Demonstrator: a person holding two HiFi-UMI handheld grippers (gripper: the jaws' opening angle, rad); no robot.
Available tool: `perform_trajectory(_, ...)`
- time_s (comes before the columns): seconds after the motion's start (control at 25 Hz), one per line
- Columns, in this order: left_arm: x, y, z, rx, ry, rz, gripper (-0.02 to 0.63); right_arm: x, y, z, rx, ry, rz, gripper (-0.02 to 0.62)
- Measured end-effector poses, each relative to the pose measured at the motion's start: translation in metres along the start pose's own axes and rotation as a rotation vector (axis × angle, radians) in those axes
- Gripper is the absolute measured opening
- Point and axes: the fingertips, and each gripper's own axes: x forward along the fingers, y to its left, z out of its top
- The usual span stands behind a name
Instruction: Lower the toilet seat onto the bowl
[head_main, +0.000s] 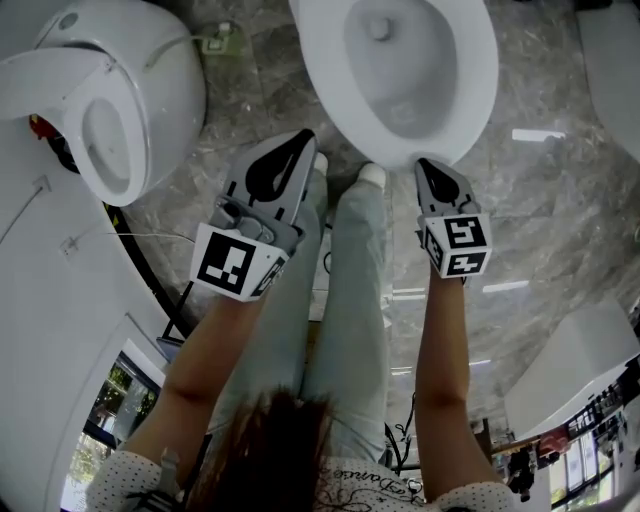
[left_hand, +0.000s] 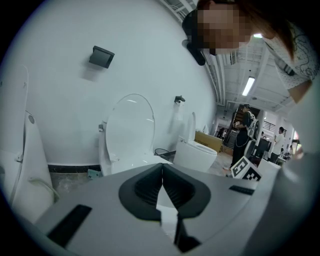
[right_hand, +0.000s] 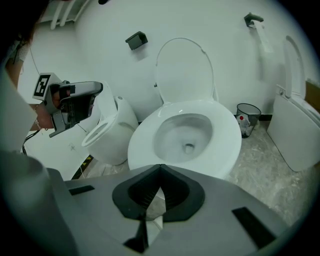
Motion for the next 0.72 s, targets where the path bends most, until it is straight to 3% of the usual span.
perform_trajectory(0.72,-0.002,0.009,-0.026,-0.023,0.020,0.037,0.005,0.047,-0.017,-0.043,-0.029,0.108,0.005,0.011)
